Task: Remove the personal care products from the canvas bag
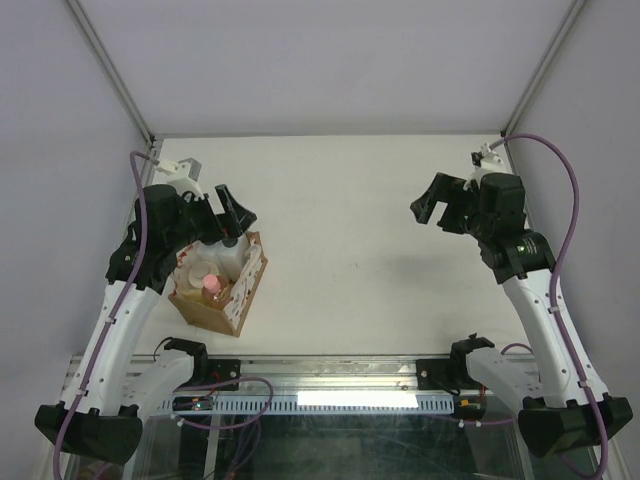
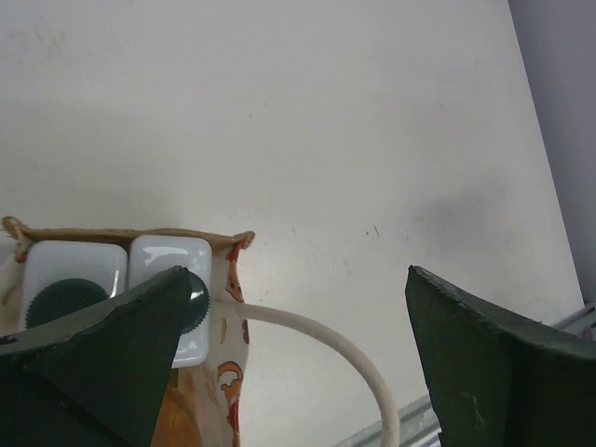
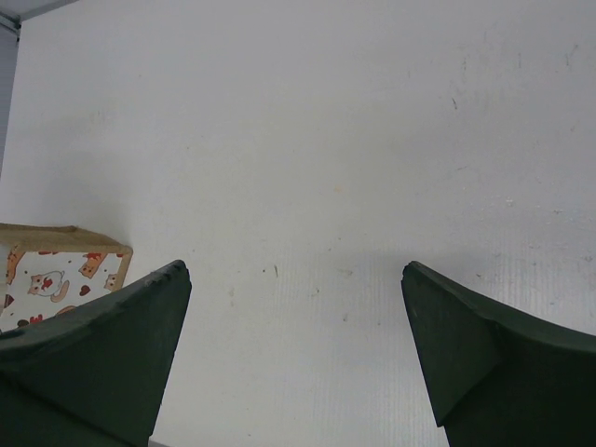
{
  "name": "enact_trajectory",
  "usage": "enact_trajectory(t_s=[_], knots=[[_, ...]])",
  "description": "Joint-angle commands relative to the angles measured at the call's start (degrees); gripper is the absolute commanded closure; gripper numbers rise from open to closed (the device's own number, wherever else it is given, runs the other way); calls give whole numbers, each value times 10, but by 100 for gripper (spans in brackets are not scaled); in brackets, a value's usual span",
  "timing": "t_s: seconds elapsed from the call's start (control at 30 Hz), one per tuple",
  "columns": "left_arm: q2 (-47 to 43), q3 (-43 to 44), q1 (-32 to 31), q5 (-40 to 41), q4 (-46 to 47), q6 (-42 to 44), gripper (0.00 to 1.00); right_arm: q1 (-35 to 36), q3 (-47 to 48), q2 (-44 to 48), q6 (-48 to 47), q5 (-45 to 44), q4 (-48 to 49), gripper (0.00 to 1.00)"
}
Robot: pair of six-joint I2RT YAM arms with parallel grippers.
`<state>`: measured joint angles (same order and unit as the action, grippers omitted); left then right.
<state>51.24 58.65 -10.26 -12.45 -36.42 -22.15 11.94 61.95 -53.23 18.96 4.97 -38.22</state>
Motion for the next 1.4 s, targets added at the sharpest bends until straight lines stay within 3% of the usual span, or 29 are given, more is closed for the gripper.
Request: enact_trajectory(t_s=[0.0, 0.3, 0.57, 0.77, 0.97, 1.13, 1.37], knots=[[-24, -31, -23, -88, 15, 6, 4, 4, -9, -8, 37, 21, 47, 1], [-54, -55, -61, -92, -70, 32, 14, 4, -26, -16, 80, 42, 54, 0], [-51, -66, -132, -50, -120, 31, 26, 4, -40, -19, 106, 55, 58, 1], [3, -44, -167, -14, -122, 16, 58, 5, -38, -26, 123, 61, 53, 2], [52, -1, -200, -14, -86, 7, 80, 4, -37, -16, 123, 59, 41, 3], [99, 32, -239, -21, -44, -10, 91, 5, -34, -13, 114, 50, 28, 3], [176, 77, -325, 5, 17, -42, 98, 4, -27, -16, 108, 53, 19, 3]])
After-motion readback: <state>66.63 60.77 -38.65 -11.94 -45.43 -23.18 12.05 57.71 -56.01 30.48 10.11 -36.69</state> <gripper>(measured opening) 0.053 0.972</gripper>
